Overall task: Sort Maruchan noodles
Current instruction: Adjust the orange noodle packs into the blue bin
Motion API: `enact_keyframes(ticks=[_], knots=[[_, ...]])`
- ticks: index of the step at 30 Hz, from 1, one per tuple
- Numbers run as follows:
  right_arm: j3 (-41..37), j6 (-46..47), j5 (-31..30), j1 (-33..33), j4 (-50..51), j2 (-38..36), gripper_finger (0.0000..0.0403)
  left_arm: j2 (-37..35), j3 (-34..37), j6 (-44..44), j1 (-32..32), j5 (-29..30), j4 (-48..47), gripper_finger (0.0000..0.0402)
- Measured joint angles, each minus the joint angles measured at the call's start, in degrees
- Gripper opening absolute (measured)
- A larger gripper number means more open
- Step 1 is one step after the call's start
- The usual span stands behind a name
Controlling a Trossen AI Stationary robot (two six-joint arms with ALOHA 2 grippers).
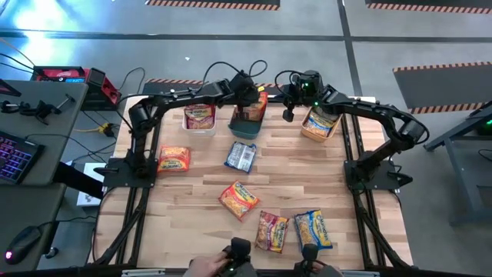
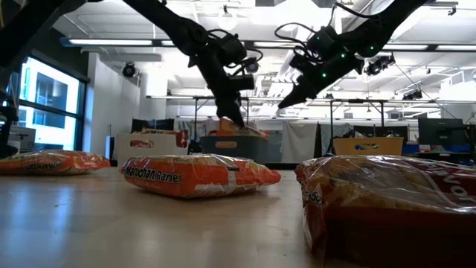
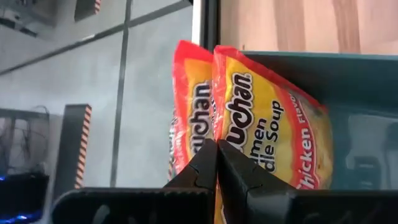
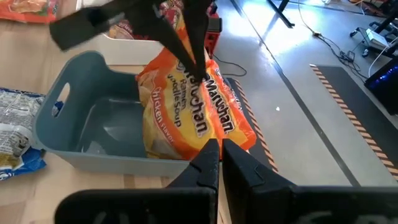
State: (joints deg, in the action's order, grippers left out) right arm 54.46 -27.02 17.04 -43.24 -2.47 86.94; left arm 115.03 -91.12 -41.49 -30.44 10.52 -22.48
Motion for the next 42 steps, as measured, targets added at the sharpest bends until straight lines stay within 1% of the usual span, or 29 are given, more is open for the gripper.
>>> enact_keyframes(ticks=[3,6,9,11,14,16,18,20,22,24,26,27,29,30,32,36,40,42], knots=[[0.0,0.0,0.0,0.0,0.8,0.0,0.0000,0.0,0.9,-1.0,0.4,0.2,1.9,0.0000],[0.0,0.0,0.1,0.0,1.1,0.0,0.0000,-0.1,3.4,-1.2,0.9,0.5,4.7,0.0000],[0.0,1.4,3.2,0.0,1.8,0.2,0.0000,-0.5,5.2,-1.2,1.3,1.9,6.0,0.0000],[0.0,3.4,5.1,0.0,-0.4,1.0,0.0000,-1.0,5.6,-1.0,1.5,1.6,7.2,0.0000],[0.1,7.4,6.2,0.0,-5.2,3.0,0.0008,-2.3,7.8,-0.3,1.7,1.6,8.1,0.0000],[0.6,7.5,7.5,0.1,-4.7,4.6,0.0024,-3.7,9.4,-0.1,1.7,1.4,10.2,0.0000],[2.5,7.8,8.6,0.2,-2.9,6.9,0.0050,-5.6,10.5,0.8,1.8,0.6,11.7,0.0000],[5.2,7.9,10.0,0.4,-1.2,9.0,0.0085,-7.4,12.1,1.5,1.7,-1.3,14.1,0.0000],[7.8,7.5,10.0,0.5,0.3,11.2,0.0122,-8.3,13.1,2.4,1.6,-2.6,14.2,0.0000],[10.8,7.4,9.8,0.5,2.7,13.3,0.0157,-8.9,13.2,4.5,1.4,-2.0,12.6,0.0000],[13.6,6.5,9.6,0.2,5.9,14.2,0.0184,-9.4,13.1,9.3,0.7,-0.3,10.7,0.0002],[14.8,5.8,9.6,0.1,7.5,14.5,0.0193,-9.4,12.7,11.8,0.2,0.6,8.5,0.0005],[16.1,4.9,9.5,-0.2,10.4,14.6,0.0201,-9.2,11.3,16.1,-1.2,0.4,0.3,0.0015],[16.4,4.6,9.5,-0.3,11.5,14.6,0.0202,-9.1,10.6,17.9,-2.0,-0.7,-2.9,0.0023],[16.7,3.9,9.5,-0.3,12.6,14.3,0.0197,-9.2,9.4,21.0,-3.4,-3.7,-6.5,0.0042],[16.5,2.6,10.2,-0.6,13.1,13.3,0.0170,-9.1,7.7,25.1,-8.2,-13.2,-12.6,0.0094],[15.8,2.6,10.4,-0.8,13.8,13.2,0.0143,-8.4,7.7,30.2,-12.9,-24.9,-14.2,0.0152],[15.8,2.5,10.5,-0.9,14.0,13.2,0.0136,-8.4,7.7,31.6,-14.2,-28.7,-13.3,0.0179]])
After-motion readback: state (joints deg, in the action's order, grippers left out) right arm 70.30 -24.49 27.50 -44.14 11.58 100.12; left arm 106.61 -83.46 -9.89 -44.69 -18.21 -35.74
